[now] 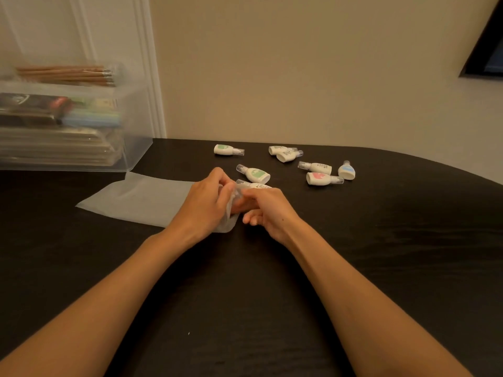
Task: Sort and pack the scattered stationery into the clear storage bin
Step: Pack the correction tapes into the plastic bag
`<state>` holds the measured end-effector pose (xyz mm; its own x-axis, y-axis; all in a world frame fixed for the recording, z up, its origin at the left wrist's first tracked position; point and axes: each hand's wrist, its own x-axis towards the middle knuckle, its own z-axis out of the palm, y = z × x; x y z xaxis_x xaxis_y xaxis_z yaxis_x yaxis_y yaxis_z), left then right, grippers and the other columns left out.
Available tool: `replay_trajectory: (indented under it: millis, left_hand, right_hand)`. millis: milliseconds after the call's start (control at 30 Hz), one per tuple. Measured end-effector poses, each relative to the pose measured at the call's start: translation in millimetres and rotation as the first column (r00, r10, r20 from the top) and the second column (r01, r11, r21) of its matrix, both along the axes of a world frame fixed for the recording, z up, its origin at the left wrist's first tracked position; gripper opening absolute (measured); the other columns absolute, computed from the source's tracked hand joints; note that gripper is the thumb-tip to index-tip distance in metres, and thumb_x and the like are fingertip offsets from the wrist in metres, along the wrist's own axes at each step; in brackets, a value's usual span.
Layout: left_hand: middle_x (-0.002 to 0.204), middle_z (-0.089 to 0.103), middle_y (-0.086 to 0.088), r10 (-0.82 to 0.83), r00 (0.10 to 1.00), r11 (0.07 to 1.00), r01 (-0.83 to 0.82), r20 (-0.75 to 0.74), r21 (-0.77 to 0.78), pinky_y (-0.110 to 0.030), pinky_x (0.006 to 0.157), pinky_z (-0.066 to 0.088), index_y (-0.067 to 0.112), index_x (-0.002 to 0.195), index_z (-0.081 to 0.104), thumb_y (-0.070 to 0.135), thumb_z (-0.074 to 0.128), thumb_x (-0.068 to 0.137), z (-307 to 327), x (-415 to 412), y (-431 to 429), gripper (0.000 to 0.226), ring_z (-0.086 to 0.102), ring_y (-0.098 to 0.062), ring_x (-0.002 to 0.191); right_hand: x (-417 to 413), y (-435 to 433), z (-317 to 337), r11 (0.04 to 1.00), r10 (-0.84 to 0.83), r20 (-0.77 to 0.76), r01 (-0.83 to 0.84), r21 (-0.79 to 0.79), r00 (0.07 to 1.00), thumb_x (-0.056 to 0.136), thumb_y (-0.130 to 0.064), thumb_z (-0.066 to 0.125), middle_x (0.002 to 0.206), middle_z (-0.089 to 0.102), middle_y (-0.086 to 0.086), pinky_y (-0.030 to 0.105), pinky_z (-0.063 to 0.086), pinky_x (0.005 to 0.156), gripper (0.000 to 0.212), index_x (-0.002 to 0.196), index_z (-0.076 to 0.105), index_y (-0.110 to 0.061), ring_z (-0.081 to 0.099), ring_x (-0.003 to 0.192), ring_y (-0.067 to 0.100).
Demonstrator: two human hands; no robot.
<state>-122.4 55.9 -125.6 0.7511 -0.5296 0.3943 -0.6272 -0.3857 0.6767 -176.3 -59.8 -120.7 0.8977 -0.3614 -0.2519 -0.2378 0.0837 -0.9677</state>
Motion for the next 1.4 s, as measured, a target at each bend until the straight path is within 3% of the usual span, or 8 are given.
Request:
replay_trajectory:
  millis: [267,400,600,833,933,1000,1100,1400]
  left_hand:
    - [0.107,0.055,0.004,-0.100,0.994,0.983,0.107,-0.053,0.148,-0.019,0.063,0.045,0.024,0.078,0.042,0.020,0.039,0.098,-5.4,-5.5,-0.1,0.021,0.052,-0.006,0.082]
    - [0.099,0.052,0.001,-0.028,0.999,0.976,0.024,0.020,0.214,-0.030,0.070,0.050,0.023,0.075,0.037,0.020,0.057,0.086,-9.0,-11.2,-6.6,0.023,0.052,-0.015,0.086]
    - [0.090,0.042,0.002,0.150,0.955,0.958,-0.205,0.257,0.202,-0.027,0.074,0.032,0.019,0.082,0.037,0.015,0.055,0.089,-16.1,-3.1,-10.8,0.020,0.044,-0.017,0.086]
    - [0.110,0.044,-0.005,0.243,0.911,0.899,-0.341,0.333,0.275,-0.032,0.082,0.039,0.012,0.097,0.051,0.018,0.052,0.091,-19.4,9.3,-25.5,0.009,0.043,-0.021,0.101]
    - [0.113,0.043,-0.006,0.283,0.920,0.902,-0.352,0.273,0.250,-0.033,0.084,0.043,0.009,0.096,0.054,0.010,0.052,0.090,-19.2,13.4,-27.1,0.006,0.042,-0.021,0.104]
    - [0.115,0.044,-0.006,0.294,0.925,0.906,-0.351,0.242,0.238,-0.032,0.086,0.044,0.009,0.097,0.055,0.006,0.053,0.090,-18.6,15.6,-27.8,0.008,0.042,-0.021,0.105]
    - [0.119,0.043,-0.005,0.277,0.929,0.915,-0.333,0.246,0.226,-0.028,0.085,0.042,0.010,0.104,0.056,0.005,0.054,0.089,-18.1,17.6,-29.7,0.016,0.041,-0.019,0.109]
    - [0.134,0.041,-0.002,0.231,0.948,0.906,-0.292,0.221,0.306,-0.028,0.078,0.041,0.005,0.108,0.069,0.005,0.047,0.093,-22.2,27.2,-30.1,0.026,0.036,-0.018,0.121]
  right_hand:
    - [3.0,-15.4,-10.6,0.852,-0.083,0.021,0.082,-0.517,0.996,0.083,-0.022,0.069,0.092,0.054,0.002,0.020,0.041,0.054,0.021,0.092,0.050,-0.018,0.055,0.069,0.012]
    - [2.5,-14.1,-13.9,0.569,-0.034,0.055,0.064,-0.820,0.998,0.089,-0.020,0.058,0.090,0.061,0.000,0.027,0.043,0.071,0.005,0.084,0.058,-0.019,0.058,0.086,0.015]
    - [-9.7,-26.7,-14.0,0.351,-0.047,0.065,0.077,-0.933,0.997,0.088,-0.019,0.054,0.088,0.052,0.000,0.028,0.039,0.067,0.019,0.070,0.046,-0.018,0.047,0.081,0.015]
    - [-16.2,-37.1,-15.8,0.395,0.105,0.045,0.000,-0.919,0.993,0.084,-0.014,0.053,0.089,0.050,0.004,0.036,0.043,0.080,0.015,0.070,0.052,-0.007,0.042,0.090,0.018]
    - [-11.9,-41.1,-16.7,0.518,0.024,0.251,0.203,-0.831,0.968,0.083,-0.015,0.047,0.089,0.049,0.003,0.032,0.038,0.076,0.013,0.076,0.054,-0.008,0.043,0.089,0.017]
    - [-6.4,-46.8,-17.3,0.618,-0.099,0.295,0.291,-0.730,0.950,0.084,-0.013,0.044,0.097,0.050,0.001,0.029,0.038,0.078,0.015,0.090,0.058,-0.012,0.045,0.099,0.017]
    - [3.1,-54.3,-22.2,0.658,-0.064,0.102,0.118,-0.744,0.993,0.085,-0.009,0.051,0.126,0.048,0.004,0.035,0.042,0.094,0.041,0.122,0.056,-0.025,0.042,0.119,0.022]
    - [13.4,-52.1,-25.4,0.273,0.015,0.006,0.001,-0.962,1.000,0.093,-0.022,0.048,0.131,0.049,0.008,0.036,0.042,0.093,0.047,0.140,0.040,-0.019,0.044,0.117,0.024]
